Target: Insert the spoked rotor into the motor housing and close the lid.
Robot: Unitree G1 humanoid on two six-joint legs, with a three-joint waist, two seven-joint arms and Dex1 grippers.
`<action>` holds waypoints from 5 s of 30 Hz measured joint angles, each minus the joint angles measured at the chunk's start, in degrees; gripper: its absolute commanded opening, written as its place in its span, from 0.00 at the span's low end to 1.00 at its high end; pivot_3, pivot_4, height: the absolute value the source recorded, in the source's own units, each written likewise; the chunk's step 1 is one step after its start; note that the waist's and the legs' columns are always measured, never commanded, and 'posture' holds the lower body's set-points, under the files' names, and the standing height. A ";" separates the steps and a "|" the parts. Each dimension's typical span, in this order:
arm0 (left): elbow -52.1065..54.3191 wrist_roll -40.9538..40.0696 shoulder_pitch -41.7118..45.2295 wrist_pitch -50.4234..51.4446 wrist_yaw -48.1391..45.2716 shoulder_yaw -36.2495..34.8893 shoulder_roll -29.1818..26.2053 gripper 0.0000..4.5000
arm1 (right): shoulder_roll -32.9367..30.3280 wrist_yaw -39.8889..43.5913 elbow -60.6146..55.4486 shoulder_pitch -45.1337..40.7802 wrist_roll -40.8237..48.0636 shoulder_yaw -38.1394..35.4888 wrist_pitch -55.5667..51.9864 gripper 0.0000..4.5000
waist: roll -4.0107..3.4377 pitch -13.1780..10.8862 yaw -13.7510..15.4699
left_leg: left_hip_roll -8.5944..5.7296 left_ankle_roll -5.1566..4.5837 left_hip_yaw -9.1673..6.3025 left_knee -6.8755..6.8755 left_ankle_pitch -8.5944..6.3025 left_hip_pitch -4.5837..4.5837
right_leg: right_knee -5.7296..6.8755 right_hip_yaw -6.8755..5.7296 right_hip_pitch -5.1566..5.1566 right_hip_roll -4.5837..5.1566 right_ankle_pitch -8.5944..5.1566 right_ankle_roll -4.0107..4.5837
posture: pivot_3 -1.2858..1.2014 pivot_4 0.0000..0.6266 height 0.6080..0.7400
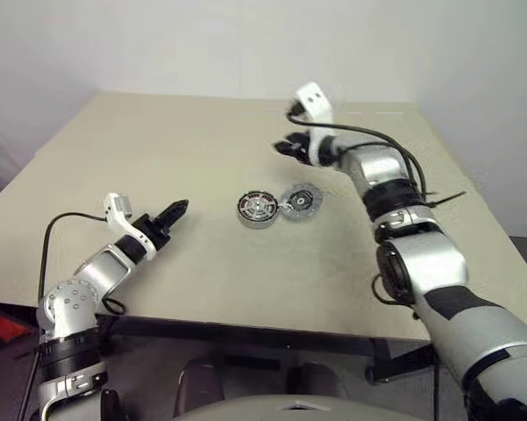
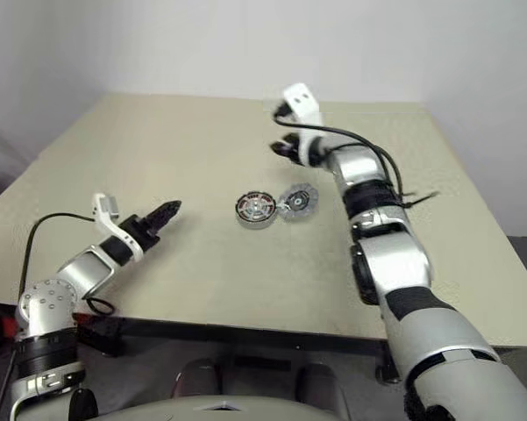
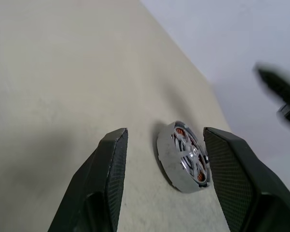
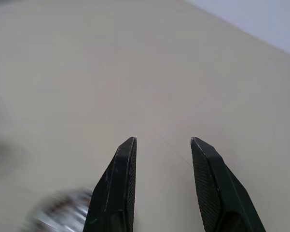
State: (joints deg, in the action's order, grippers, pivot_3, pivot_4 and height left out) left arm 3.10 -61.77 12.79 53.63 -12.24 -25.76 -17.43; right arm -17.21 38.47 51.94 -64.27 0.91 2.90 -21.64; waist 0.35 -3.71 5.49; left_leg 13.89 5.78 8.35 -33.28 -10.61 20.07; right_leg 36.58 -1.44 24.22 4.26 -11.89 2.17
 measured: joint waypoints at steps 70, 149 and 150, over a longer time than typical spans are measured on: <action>-3.43 10.21 1.48 -0.12 -10.58 4.76 -6.85 0.59 | -6.92 25.93 -32.62 18.18 7.21 8.70 -14.38 0.00 | -0.02 -0.01 -0.22 | 0.12 -0.82 0.00 -0.85 -0.46 -0.08 | 0.23 0.00 -0.23 0.02 0.05 0.07 | 0.52 0.00 1.00; -4.14 13.04 -0.04 -1.98 -7.92 1.36 -7.18 0.59 | 9.11 4.02 -18.63 22.58 5.89 3.95 3.59 0.44 | 0.02 0.00 -1.25 | 0.09 -0.89 -0.02 -0.73 -0.53 -0.37 | 0.05 -0.02 -0.42 0.06 -0.11 -0.21 | 0.52 0.00 1.00; -4.28 13.12 0.40 -1.98 -8.31 1.60 -7.18 0.59 | 9.21 3.94 -17.99 22.46 5.88 3.92 5.20 0.51 | 0.02 0.01 -1.29 | 0.09 -0.90 -0.02 -0.73 -0.53 -0.30 | 0.05 -0.02 -0.34 0.06 0.00 -0.02 | 0.52 0.00 1.00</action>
State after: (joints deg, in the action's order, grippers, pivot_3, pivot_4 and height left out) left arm -1.17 -48.65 13.18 51.66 -20.55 -24.17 -24.61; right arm -8.01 42.41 33.95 -41.81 6.80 6.82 -16.44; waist 0.37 -3.71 4.20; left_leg 13.97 4.88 8.32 -34.02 -11.14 19.77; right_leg 36.64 -1.46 23.89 4.32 -11.89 2.15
